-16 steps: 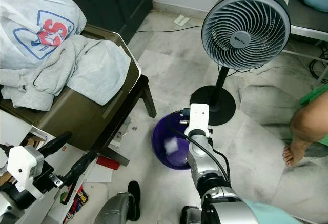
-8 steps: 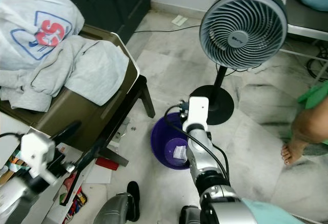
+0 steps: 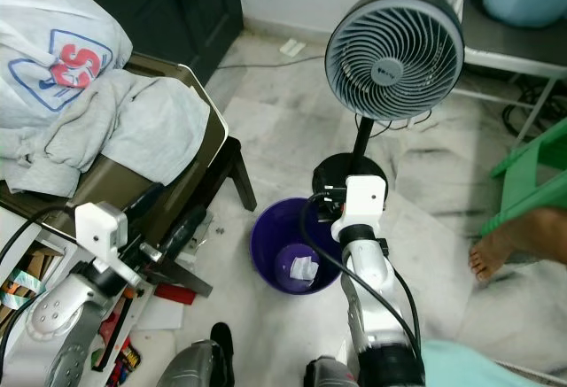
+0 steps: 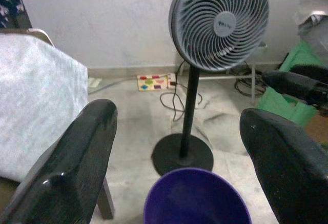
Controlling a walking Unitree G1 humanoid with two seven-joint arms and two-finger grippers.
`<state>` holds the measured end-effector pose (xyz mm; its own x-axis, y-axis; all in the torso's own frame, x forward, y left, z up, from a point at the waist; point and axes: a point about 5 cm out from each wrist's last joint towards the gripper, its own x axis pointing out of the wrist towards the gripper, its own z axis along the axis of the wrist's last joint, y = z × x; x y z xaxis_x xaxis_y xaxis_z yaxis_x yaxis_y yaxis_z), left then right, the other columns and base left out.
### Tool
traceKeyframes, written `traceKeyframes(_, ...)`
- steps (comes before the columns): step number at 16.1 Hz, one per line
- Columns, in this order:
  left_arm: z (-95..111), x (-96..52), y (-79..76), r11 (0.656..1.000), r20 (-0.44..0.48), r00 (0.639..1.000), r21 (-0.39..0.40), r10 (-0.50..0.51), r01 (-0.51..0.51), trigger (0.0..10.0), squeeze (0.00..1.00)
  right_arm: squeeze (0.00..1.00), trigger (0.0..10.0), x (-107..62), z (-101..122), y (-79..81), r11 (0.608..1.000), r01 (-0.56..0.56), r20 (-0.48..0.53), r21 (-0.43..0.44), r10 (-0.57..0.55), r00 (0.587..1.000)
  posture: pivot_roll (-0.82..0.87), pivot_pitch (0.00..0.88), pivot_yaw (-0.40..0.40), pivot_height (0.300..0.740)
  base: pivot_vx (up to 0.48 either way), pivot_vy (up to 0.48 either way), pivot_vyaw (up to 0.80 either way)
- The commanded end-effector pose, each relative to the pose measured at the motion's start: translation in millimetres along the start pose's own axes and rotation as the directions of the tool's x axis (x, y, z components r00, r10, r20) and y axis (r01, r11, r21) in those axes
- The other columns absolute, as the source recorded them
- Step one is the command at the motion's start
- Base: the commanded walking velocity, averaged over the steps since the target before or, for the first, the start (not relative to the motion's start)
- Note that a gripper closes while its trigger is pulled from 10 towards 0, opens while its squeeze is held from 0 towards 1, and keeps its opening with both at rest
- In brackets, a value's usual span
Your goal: Clean up the room
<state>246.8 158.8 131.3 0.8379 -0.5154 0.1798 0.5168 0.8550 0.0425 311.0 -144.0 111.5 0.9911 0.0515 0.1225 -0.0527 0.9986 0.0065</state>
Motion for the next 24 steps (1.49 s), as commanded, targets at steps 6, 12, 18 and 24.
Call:
traceKeyframes(6,-1,17.8,17.5,0.998,0.045,0.998,0.041,0.049,-0.051,10.0,0.00,1.00,10.0,-8.3,2,-24.2,0.999,0.046,-0.032,-0.026,-0.047,0.998,-0.03,0.054,0.046,0.740,0.000,0.000,0.00)
traceKeyframes(12,0,30.1,27.3,0.985,0.081,0.984,0.061,0.159,-0.164,10.0,0.00,0.00,10.0,1.3,7,-10.2,1.000,0.003,-0.025,-0.026,-0.004,1.000,-0.02,0.000,0.016,0.740,0.000,0.000,0.00)
traceKeyframes(18,-4,29.9,40.1,0.933,0.104,0.945,0.155,0.311,-0.325,10.0,0.00,0.00,10.0,4.2,13,-11.3,0.997,-0.028,0.001,-0.067,0.028,1.000,-0.05,0.000,0.005,0.740,0.000,0.000,0.13)
traceKeyframes(24,-2,30.9,50.9,0.907,0.049,0.920,0.151,0.389,-0.392,10.0,0.00,0.00,10.0,8.4,20,-12.1,0.998,-0.019,0.029,-0.056,0.021,0.999,-0.04,0.000,0.033,0.740,0.000,0.000,0.80)
